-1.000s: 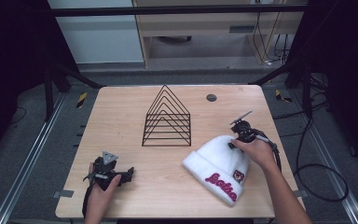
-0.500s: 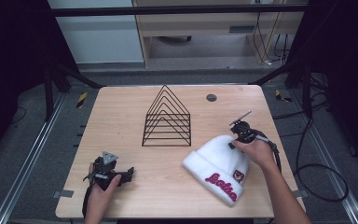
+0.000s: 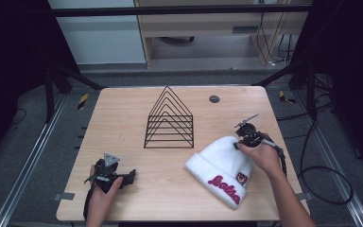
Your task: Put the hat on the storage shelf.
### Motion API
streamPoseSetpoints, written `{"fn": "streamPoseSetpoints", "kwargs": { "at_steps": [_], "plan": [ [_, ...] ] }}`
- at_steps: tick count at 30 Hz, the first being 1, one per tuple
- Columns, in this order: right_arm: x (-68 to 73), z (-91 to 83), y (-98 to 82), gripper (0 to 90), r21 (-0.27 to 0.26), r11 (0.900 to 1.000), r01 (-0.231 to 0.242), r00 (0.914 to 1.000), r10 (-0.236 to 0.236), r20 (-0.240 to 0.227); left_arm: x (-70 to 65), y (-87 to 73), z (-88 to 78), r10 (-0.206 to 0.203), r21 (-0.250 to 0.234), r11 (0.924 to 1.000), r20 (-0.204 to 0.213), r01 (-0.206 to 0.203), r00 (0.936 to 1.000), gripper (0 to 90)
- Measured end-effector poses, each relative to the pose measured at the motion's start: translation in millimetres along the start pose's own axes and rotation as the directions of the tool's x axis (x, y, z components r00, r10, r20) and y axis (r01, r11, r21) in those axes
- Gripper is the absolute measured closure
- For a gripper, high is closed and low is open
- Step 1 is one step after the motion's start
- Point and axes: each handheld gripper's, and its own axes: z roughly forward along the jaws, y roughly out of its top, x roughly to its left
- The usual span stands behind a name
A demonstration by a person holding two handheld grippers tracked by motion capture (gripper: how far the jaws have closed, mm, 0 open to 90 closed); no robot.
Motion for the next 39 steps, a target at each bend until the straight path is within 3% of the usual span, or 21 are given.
{"fn": "streamPoseSetpoints", "kwargs": {
  "at_steps": [7, 12, 19, 20, 22, 24, 25, 29, 30, 37, 39],
  "plan": [
    [14.6, -30.8, 5.1, 83.2, -0.097, 0.994, 0.051, 0.9987, -0.05, 0.011, -0.2, -0.1, 0.2, -0.003, -0.003, 1.0, 0.0, 0.003, 1.0, 0.0],
    [31.2, -54.7, 9.9, 83.3, -0.169, 0.981, 0.098, 0.9952, -0.095, 0.021, -0.3, 0.0, 0.1, 0.0, -0.002, 1.0, 0.003, 0.0, 1.0, 0.0],
    [56.6, -91.1, 19.8, 83.4, -0.26, 0.949, 0.177, 0.9842, -0.174, 0.034, -0.4, 0.0, 0.1, 0.0, -0.002, 1.0, 0.004, 0.0, 1.0, 0.0],
    [62.9, -101.8, 23.1, 83.5, -0.287, 0.937, 0.198, 0.98, -0.195, 0.038, -0.4, -0.1, 0.1, 0.0, -0.002, 1.0, 0.004, 0.0, 1.0, 0.0],
    [66.1, -107.3, 24.8, 83.4, -0.294, 0.934, 0.204, 0.9786, -0.201, 0.041, -0.4, -0.1, 0.1, 0.0, -0.002, 1.0, 0.004, 0.0, 1.0, 0.0],
    [73.9, -121.3, 29.8, 83.5, -0.328, 0.918, 0.223, 0.9741, -0.222, 0.041, -0.4, -0.1, 0.1, 0.0, -0.002, 1.0, 0.003, 0.0, 1.0, 0.0],
    [73.9, -121.3, 29.8, 83.5, -0.328, 0.918, 0.223, 0.9741, -0.222, 0.041, -0.4, -0.1, 0.1, 0.0, -0.002, 1.0, 0.003, 0.0, 1.0, 0.0],
    [82.2, -137.8, 36.0, 83.5, -0.361, 0.898, 0.251, 0.967, -0.249, 0.052, -0.5, -0.1, 0.2, -0.002, -0.004, 1.0, 0.003, 0.002, 1.0, 0.0],
    [84.1, -145.1, 39.0, 83.6, -0.382, 0.888, 0.256, 0.9653, -0.256, 0.053, -0.5, -0.1, 0.2, -0.002, -0.004, 1.0, 0.003, 0.002, 1.0, 0.0],
    [79.8, -166.7, 53.0, 83.7, -0.428, 0.866, 0.257, 0.9659, -0.246, 0.082, -0.4, -0.1, 0.2, -0.001, -0.003, 1.0, 0.003, 0.001, 1.0, 0.0],
    [79.0, -169.6, 55.1, 83.6, -0.432, 0.864, 0.258, 0.9656, -0.245, 0.087, -0.4, -0.1, 0.2, -0.001, -0.003, 1.0, 0.003, 0.001, 1.0, 0.0]
  ]
}}
